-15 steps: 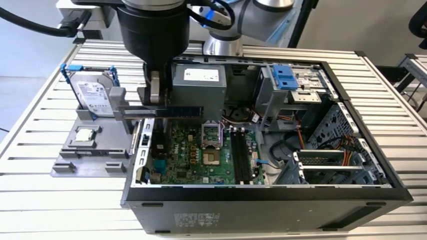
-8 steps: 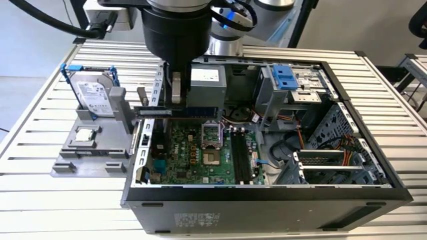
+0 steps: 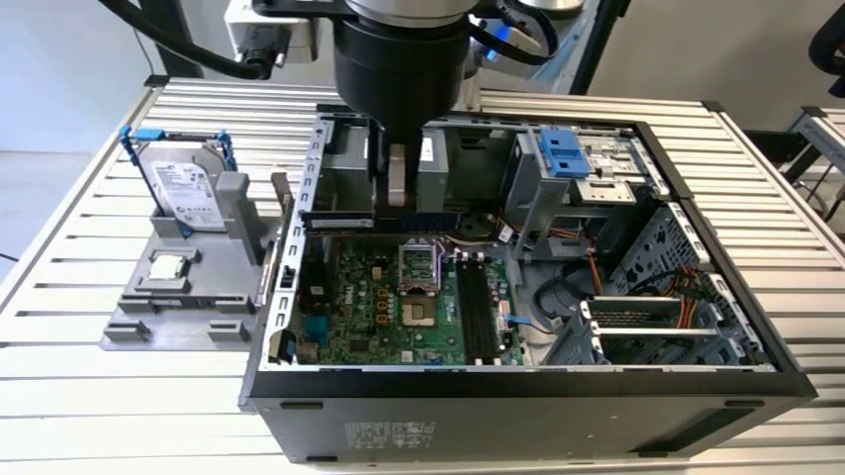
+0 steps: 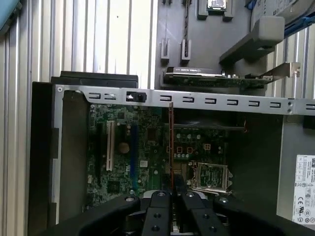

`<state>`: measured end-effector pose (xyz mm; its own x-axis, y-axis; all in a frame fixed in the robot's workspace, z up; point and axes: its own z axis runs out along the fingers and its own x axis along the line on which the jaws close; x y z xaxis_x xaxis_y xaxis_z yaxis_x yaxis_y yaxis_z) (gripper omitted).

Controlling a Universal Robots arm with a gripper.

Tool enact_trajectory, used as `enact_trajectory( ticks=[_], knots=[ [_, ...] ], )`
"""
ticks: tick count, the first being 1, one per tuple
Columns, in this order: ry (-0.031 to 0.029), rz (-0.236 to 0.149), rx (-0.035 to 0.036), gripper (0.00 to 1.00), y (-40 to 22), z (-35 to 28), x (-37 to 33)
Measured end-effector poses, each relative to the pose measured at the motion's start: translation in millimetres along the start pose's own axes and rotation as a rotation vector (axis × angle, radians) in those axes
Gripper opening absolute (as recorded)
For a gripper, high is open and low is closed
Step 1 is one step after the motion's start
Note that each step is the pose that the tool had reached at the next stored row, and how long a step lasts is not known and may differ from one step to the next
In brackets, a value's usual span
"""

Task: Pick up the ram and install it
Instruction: 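Pick up the ram and move it above insertion slot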

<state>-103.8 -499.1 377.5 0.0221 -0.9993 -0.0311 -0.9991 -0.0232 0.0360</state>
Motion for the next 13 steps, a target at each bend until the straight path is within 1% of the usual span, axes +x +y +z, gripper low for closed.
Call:
enact_trajectory(
  ticks=[3,6,10,13],
  knots=[
    [0.0,-0.001,-0.0005,0.0,-9.1,-0.3,0.3],
    [0.0001,-0.002,-0.0008,0.0,-16.7,-0.7,0.6],
    [0.0001,-0.003,-0.0009,0.0,-24.6,-0.9,0.8],
    [0.0001,-0.003,-0.001,0.0,-28.9,-1.1,0.9]
  ],
)
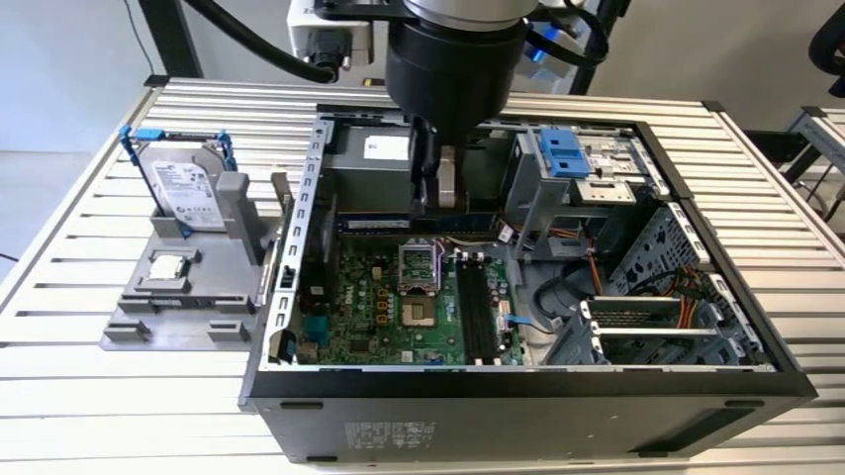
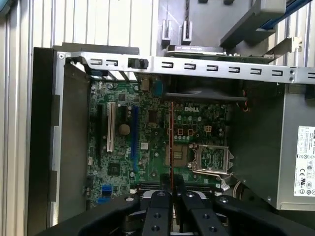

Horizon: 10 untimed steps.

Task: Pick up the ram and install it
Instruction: 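Pick up the ram and move it above insertion slot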

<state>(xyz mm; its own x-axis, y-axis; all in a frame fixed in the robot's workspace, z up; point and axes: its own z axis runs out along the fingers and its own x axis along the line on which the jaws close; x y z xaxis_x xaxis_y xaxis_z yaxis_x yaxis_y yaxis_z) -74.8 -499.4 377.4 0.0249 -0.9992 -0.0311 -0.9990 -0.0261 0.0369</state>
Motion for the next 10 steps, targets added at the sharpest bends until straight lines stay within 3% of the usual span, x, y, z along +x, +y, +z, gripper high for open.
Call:
enact_trajectory(
  ticks=[10],
  knots=[
    [0.0,0.0,0.0,0.0,-2.5,-0.1,0.0]
  ],
)
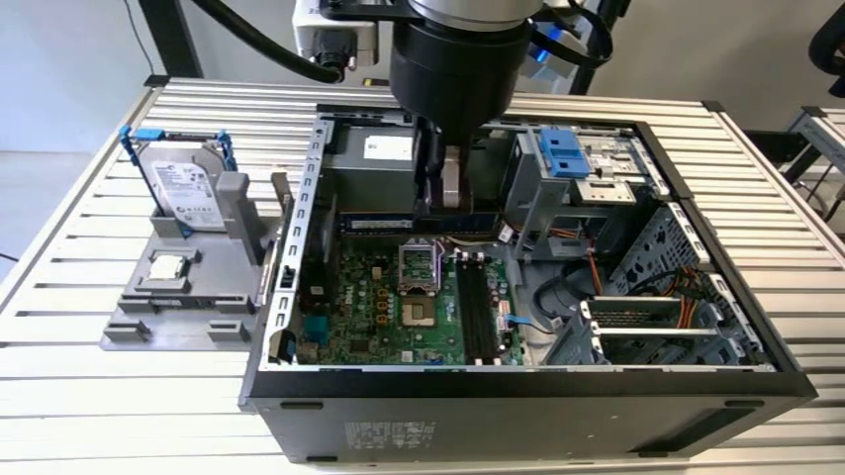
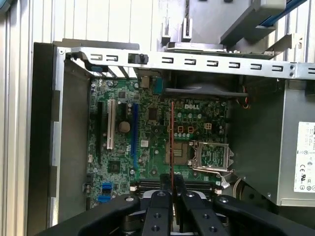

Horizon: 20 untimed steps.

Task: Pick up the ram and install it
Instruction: 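Pick up the ram and move it above insertion slot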

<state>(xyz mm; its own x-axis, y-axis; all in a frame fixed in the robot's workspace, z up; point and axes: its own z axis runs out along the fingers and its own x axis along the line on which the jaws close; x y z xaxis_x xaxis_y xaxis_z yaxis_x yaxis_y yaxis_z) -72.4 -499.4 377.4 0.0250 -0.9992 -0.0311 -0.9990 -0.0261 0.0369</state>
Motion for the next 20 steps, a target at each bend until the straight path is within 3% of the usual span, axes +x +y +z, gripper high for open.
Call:
enact_trajectory(
  ticks=[3,10,20],
  knots=[
    [0.0,0.0,0.0,0.0,-2.4,-0.1,0.1],
    [-0.0004,0.01,0.0003,0.0,-14.7,-0.6,0.4],
    [-0.0027,0.076,0.0023,0.0,-24.3,-0.8,-2.6]
  ],
)
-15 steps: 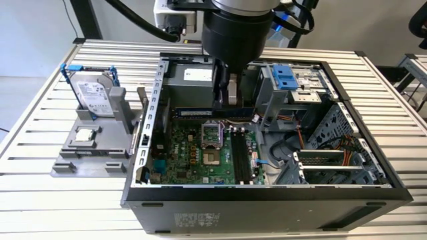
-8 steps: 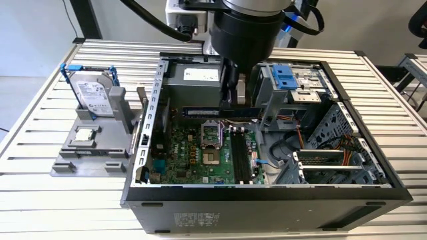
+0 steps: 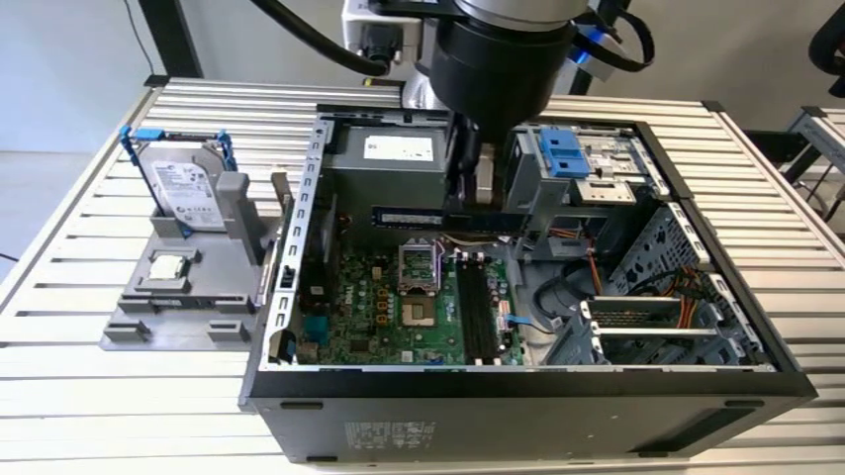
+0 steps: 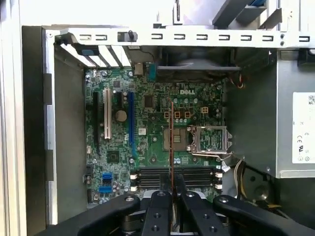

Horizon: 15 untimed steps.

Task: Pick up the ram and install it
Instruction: 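Pick up the ram and move it above insertion slot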

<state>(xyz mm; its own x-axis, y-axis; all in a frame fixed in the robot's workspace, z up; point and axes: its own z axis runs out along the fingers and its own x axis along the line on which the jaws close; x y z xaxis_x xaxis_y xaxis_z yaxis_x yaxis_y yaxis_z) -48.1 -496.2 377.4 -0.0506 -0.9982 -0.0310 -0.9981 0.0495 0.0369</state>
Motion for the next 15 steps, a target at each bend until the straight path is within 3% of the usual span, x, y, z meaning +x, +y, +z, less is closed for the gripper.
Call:
enact_trajectory(
  ticks=[10,15],
  knots=[
    [-0.0017,0.057,0.0018,0.0,-10.2,-0.2,-5.5],
    [0.0,0.058,0.0019,0.0,-14.1,0.1,-17.5]
  ],
)
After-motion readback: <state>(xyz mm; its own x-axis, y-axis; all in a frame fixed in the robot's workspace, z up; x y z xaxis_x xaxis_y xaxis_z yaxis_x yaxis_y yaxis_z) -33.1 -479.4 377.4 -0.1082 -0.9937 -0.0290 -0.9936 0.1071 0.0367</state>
